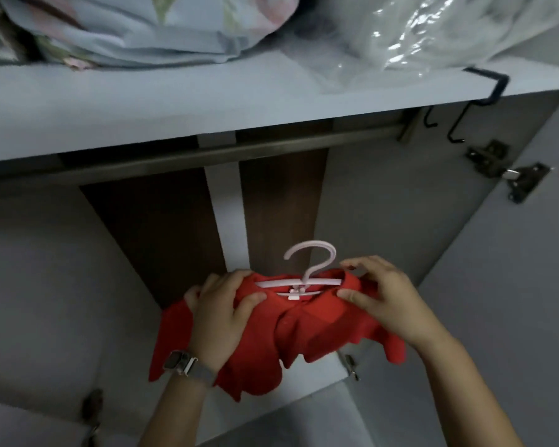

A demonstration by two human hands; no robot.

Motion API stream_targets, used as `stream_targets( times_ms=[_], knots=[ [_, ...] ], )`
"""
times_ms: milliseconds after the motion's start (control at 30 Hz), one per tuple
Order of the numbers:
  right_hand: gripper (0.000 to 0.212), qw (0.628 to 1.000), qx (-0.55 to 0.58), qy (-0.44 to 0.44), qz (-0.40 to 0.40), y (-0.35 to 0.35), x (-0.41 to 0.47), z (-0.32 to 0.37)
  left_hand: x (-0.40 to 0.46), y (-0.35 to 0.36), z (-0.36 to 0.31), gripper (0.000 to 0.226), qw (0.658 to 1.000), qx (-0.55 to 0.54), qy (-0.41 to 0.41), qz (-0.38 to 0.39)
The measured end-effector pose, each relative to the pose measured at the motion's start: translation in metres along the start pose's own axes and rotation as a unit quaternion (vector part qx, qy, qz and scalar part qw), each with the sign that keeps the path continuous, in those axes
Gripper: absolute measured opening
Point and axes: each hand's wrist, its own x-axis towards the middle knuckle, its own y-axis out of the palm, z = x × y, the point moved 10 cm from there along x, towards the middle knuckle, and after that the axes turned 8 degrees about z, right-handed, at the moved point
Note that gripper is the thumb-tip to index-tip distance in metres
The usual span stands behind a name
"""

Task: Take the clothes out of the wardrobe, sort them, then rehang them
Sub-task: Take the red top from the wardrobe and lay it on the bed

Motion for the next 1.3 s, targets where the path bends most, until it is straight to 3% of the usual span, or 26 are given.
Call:
stream_targets(
  times_ms=[167,367,600,767,933,1000,1100,1300],
  knots=[
    [0.019,0.995,-0.031,0.086,-0.030,-0.040,-0.090,-0.058,-0.011,0.030,-0.072,0.058,0.998,-0.027,0.045,0.044],
    [0.032,0.982,-0.021,0.143,-0.122,-0.080,-0.219,-0.080,-0.049,0.071,-0.179,0.045,0.986,-0.071,0.100,0.111],
    [0.026,0.914,-0.011,0.273,-0.298,-0.143,-0.412,-0.105,-0.119,0.157,-0.322,0.041,0.929,-0.137,0.254,0.234],
    [0.037,0.825,-0.057,0.381,-0.413,-0.168,-0.501,-0.099,-0.146,0.213,-0.394,0.045,0.857,-0.139,0.339,0.363],
    [0.042,0.711,-0.065,0.471,-0.518,-0.152,-0.604,-0.082,-0.210,0.252,-0.458,0.028,0.758,-0.140,0.423,0.477],
    [0.038,0.672,-0.056,0.495,-0.548,-0.141,-0.638,-0.069,-0.238,0.259,-0.479,0.028,0.718,-0.140,0.461,0.503],
    [0.015,0.606,-0.051,0.523,-0.598,-0.117,-0.681,-0.045,-0.278,0.265,-0.505,0.028,0.660,-0.137,0.528,0.517],
    [0.027,0.467,-0.057,0.571,-0.672,-0.048,-0.760,0.012,-0.379,0.280,-0.542,0.024,0.541,-0.142,0.616,0.554]
  ],
)
